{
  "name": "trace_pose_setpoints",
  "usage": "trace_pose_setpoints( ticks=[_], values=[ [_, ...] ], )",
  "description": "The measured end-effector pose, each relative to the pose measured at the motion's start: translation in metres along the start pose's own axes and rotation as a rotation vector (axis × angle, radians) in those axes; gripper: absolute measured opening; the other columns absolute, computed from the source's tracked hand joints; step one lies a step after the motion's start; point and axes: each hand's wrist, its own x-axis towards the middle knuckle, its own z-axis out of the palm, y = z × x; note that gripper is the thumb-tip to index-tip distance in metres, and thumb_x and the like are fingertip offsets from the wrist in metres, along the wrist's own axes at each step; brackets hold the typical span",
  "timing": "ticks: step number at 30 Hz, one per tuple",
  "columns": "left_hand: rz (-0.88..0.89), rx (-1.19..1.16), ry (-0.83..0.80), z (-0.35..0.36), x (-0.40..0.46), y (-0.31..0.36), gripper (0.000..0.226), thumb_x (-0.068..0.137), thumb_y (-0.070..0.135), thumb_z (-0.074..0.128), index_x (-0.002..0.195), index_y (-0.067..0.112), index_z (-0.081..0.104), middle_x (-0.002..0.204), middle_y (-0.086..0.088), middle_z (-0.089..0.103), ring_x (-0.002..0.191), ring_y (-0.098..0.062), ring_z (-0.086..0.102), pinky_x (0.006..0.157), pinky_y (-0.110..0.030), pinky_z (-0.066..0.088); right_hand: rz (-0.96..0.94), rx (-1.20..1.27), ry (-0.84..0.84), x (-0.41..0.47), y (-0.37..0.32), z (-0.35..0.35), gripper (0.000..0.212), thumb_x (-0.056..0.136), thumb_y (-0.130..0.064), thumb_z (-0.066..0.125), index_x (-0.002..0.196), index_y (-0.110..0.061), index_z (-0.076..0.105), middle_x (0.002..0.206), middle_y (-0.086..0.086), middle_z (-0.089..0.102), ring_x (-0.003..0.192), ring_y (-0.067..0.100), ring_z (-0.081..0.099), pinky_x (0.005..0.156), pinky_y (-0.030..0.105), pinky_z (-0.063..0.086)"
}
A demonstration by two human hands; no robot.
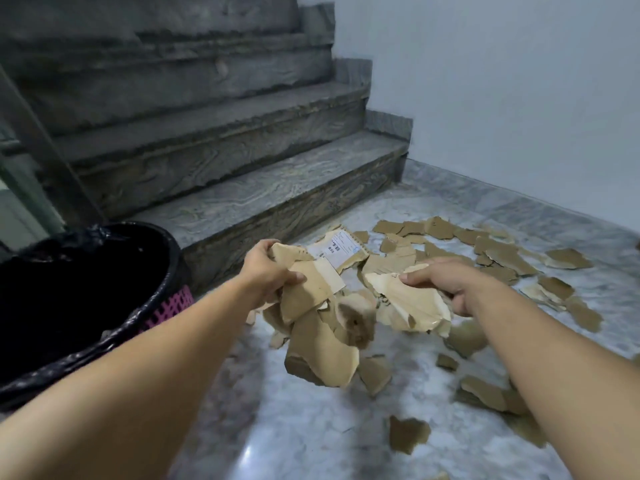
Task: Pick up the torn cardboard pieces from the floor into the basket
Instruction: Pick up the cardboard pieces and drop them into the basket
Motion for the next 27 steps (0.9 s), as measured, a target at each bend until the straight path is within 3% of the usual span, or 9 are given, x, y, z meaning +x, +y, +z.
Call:
trace_pose_setpoints(
  ticks=[2, 4, 6, 10, 14, 18, 21, 24, 27],
  values=[
    [0.013, -0.003, 0.065, -0.032, -0.012, 0.019, 0.085, 0.064, -0.005, 0.084, 0.135, 0.021, 0.044, 0.124, -0.008, 0.057, 0.089, -0.028, 0.062, 0.046, -0.037, 0.054, -0.011, -0.027, -0.042, -0.011, -0.023, 0.022, 0.019, 0.077, 0.005, 0.075, 0.092, 0.001, 0.064, 0.073, 0.017, 0.073, 0.062, 0.026, 0.071, 0.064, 0.045, 0.059],
    [0.016, -0.031, 0.148, -0.066, -0.024, 0.036, 0.089, 0.067, -0.006, 0.082, 0.141, 0.019, 0.040, 0.126, -0.007, 0.055, 0.088, -0.025, 0.062, 0.068, -0.049, 0.059, -0.026, -0.046, -0.080, -0.021, -0.048, 0.051, 0.012, 0.080, 0.001, 0.074, 0.087, -0.001, 0.064, 0.061, 0.012, 0.070, 0.049, 0.022, 0.068, 0.051, 0.039, 0.058],
    [0.040, -0.066, 0.229, -0.104, -0.032, 0.049, 0.088, 0.068, -0.008, 0.081, 0.142, 0.017, 0.040, 0.128, -0.006, 0.055, 0.101, -0.026, 0.061, 0.067, -0.041, 0.058, -0.055, -0.067, -0.134, -0.030, -0.070, 0.086, 0.014, 0.079, 0.000, 0.075, 0.091, 0.000, 0.066, 0.064, 0.013, 0.071, 0.048, 0.022, 0.068, 0.045, 0.036, 0.058],
    [0.004, -0.131, 0.361, -0.187, -0.045, 0.064, 0.081, 0.068, -0.011, 0.079, 0.137, 0.017, 0.046, 0.125, -0.007, 0.056, 0.110, -0.031, 0.058, 0.062, -0.041, 0.055, -0.135, -0.069, -0.210, -0.046, -0.104, 0.162, 0.032, 0.070, 0.002, 0.081, 0.100, 0.001, 0.071, 0.086, 0.018, 0.075, 0.068, 0.029, 0.074, 0.060, 0.042, 0.060],
    [-0.089, -0.225, 0.496, -0.268, -0.051, 0.054, 0.068, 0.071, -0.013, 0.075, 0.129, 0.013, 0.052, 0.120, -0.007, 0.061, 0.108, -0.030, 0.060, 0.077, -0.048, 0.056, -0.158, -0.059, -0.336, -0.060, -0.123, 0.247, 0.029, 0.075, 0.004, 0.076, 0.104, 0.003, 0.070, 0.092, 0.018, 0.075, 0.074, 0.030, 0.074, 0.061, 0.045, 0.060],
    [-0.150, -0.264, 0.586, -0.319, -0.049, 0.027, 0.049, 0.072, -0.012, 0.073, 0.115, 0.006, 0.060, 0.110, -0.012, 0.067, 0.092, -0.029, 0.065, 0.069, -0.044, 0.057, -0.198, -0.113, -0.397, -0.067, -0.123, 0.320, 0.037, 0.069, 0.000, 0.082, 0.103, 0.001, 0.070, 0.098, 0.018, 0.074, 0.080, 0.031, 0.074, 0.074, 0.050, 0.060],
    [-0.195, -0.260, 0.641, -0.336, -0.047, -0.001, 0.038, 0.075, -0.013, 0.071, 0.106, 0.006, 0.060, 0.109, -0.012, 0.066, 0.092, -0.030, 0.063, 0.077, -0.046, 0.057, -0.231, -0.118, -0.353, -0.066, -0.106, 0.369, 0.038, 0.067, -0.008, 0.086, 0.100, 0.001, 0.069, 0.091, 0.015, 0.073, 0.081, 0.031, 0.073, 0.075, 0.049, 0.060],
    [-0.249, -0.156, 0.582, -0.338, -0.046, -0.032, 0.046, 0.078, 0.001, 0.076, 0.118, -0.002, 0.055, 0.121, -0.009, 0.059, 0.102, -0.029, 0.056, 0.076, -0.040, 0.052, -0.274, -0.186, -0.331, -0.062, -0.085, 0.398, 0.060, 0.070, -0.032, 0.083, 0.115, 0.001, 0.061, 0.097, 0.007, 0.065, 0.086, 0.025, 0.062, 0.071, 0.034, 0.053],
    [-0.231, 0.069, 0.504, -0.342, -0.047, -0.060, 0.063, 0.074, 0.025, 0.083, 0.121, -0.003, 0.052, 0.121, -0.011, 0.058, 0.108, -0.028, 0.055, 0.090, -0.038, 0.046, -0.345, -0.228, -0.296, -0.056, -0.073, 0.408, 0.061, 0.079, -0.036, 0.078, 0.123, -0.001, 0.055, 0.115, 0.008, 0.060, 0.105, 0.028, 0.058, 0.079, 0.035, 0.047]
  ],
)
